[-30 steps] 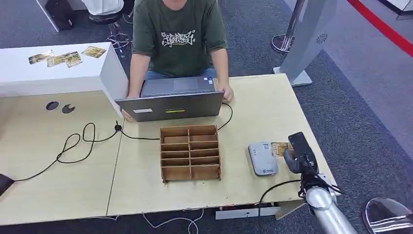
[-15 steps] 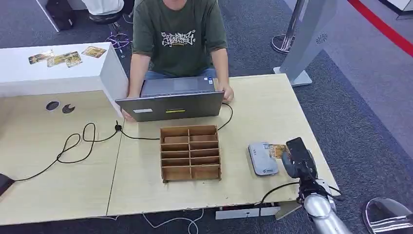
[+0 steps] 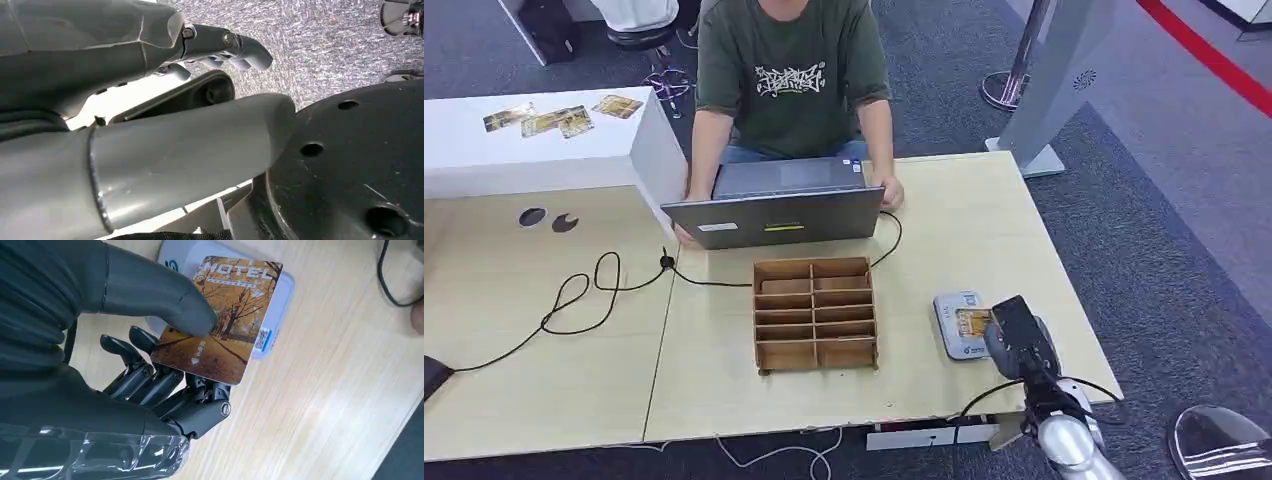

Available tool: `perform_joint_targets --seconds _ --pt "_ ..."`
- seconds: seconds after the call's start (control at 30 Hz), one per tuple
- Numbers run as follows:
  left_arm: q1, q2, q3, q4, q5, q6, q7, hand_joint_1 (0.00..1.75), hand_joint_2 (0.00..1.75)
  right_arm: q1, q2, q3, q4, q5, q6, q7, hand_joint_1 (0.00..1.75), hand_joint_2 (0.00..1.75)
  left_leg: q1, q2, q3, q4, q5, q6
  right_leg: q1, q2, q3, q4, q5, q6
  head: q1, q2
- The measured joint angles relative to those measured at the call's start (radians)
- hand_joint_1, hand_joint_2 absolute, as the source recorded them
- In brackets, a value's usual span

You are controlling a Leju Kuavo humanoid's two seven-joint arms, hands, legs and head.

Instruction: Pass the card to the sensor for recognition and then transmit it.

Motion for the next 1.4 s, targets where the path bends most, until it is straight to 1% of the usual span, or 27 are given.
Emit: perform_joint_targets --seconds 0.37,0.73,0.97,1.1,1.4 --pt "0.000 0.002 0.000 0.002 -0.025 -0.011 0.000 0.00 0.00 -0.081 0.005 0.042 0.089 -0.015 0.057 0.000 1.75 1.75 0.000 0.000 0.000 0.000 0.000 0.000 0.000 0.000 0.000 0.000 0.000 0.000 0.000 0.000" --pt "0.000 0.006 0.001 0.003 -0.043 -0.016 0.000 0.00 0.00 -0.152 0.008 0.096 0.159 -0.008 0.069 -0.004 1.75 1.75 0.000 0.000 0.000 0.000 0.000 0.000 0.000 0.000 0.000 0.000 0.000 0.000 0.000 0.000" --pt "-0.001 0.010 0.016 0.003 -0.053 -0.017 0.000 0.00 0.00 -0.179 0.009 0.130 0.173 0.000 0.071 -0.004 1.75 1.75 0.000 0.000 0.001 0.000 0.000 0.000 0.000 0.000 0.000 0.000 0.000 0.000 0.000 0.000" --pt "0.000 0.011 0.016 0.004 -0.058 -0.017 0.000 0.00 0.00 -0.189 0.006 0.137 0.173 0.009 0.069 -0.003 1.75 1.75 0.000 0.000 0.001 0.000 0.000 0.000 0.000 0.000 0.000 0.000 0.000 0.000 0.000 0.000" --pt "0.000 0.011 0.018 0.004 -0.064 -0.017 0.000 0.00 0.00 -0.197 -0.023 0.142 0.143 0.014 0.064 0.000 1.75 1.75 0.000 0.000 0.000 0.000 0.000 0.000 0.000 0.000 0.000 0.000 0.000 0.000 0.000 0.000"
